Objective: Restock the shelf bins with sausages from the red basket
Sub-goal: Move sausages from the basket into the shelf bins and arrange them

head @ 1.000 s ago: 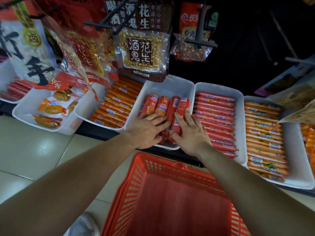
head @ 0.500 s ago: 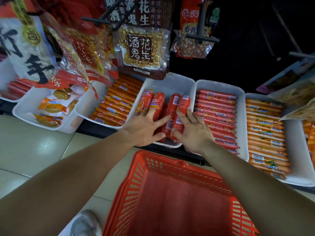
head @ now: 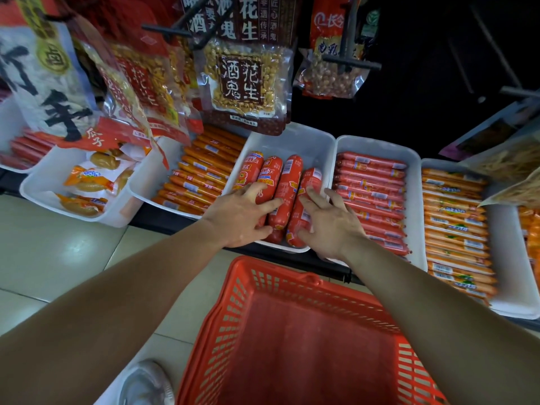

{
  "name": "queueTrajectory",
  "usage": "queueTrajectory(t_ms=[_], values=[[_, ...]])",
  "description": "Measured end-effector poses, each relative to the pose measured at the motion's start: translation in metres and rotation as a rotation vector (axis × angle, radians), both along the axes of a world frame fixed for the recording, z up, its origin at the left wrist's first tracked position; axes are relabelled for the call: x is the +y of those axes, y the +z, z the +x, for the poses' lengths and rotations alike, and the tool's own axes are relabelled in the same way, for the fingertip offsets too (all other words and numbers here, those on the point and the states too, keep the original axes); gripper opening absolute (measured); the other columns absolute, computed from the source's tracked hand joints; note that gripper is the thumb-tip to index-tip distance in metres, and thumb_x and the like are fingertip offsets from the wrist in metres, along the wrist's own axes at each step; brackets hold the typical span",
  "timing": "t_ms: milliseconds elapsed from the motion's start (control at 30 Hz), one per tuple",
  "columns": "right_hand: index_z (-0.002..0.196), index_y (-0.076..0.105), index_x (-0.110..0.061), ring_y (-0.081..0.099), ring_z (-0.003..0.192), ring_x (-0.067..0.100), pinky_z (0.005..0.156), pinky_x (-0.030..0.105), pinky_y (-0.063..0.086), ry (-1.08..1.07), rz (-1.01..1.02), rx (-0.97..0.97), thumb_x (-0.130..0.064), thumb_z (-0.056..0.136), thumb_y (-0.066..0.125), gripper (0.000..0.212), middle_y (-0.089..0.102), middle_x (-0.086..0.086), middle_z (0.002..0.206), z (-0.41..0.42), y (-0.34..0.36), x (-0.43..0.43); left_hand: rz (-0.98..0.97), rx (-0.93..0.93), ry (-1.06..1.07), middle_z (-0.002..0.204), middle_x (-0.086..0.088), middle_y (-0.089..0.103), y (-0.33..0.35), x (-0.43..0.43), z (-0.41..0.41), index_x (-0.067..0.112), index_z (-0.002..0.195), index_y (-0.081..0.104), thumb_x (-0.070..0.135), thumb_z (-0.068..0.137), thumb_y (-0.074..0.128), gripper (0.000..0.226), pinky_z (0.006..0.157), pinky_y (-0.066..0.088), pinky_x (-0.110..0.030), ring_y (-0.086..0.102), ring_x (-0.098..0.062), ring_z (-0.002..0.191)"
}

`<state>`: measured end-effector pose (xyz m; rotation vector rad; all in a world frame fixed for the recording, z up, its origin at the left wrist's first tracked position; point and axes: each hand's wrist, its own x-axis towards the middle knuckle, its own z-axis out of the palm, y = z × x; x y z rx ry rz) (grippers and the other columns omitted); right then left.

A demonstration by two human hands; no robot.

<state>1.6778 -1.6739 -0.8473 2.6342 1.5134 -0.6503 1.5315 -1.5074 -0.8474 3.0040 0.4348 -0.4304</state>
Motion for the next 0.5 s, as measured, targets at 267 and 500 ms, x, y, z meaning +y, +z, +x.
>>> queueTrajectory(t_ms=[267,500], values=[[0.157,0.016,-0.026,0.022,0.148,0.031,0.118,0.046,0.025,-0.11,0.149,0.017,-0.058,0.096,0.04,0.074,0.014,0.007,0.163,0.036,0.0,0.066,-0.216,-0.126,0.104,0.162,0.012,0.013,-0.009,0.009,-0.01,0.043,0.155,0.02,0.06,0.092,0.052,0.072,0.105,0.046,-0.045,0.022,-0.016,0.148],[0.154,0.025,-0.021,0.042,0.138,0.029,0.108,0.042,0.04,-0.182,0.098,0.116,-0.069,0.085,0.054,0.089,0.035,0.003,0.157,0.053,-0.013,0.106,-0.256,-0.141,0.346,0.163,0.007,0.011,-0.007,0.026,-0.034,0.028,0.157,0.0,0.078,0.063,0.073,0.129,0.11,0.038,-0.043,0.027,-0.017,0.146]])
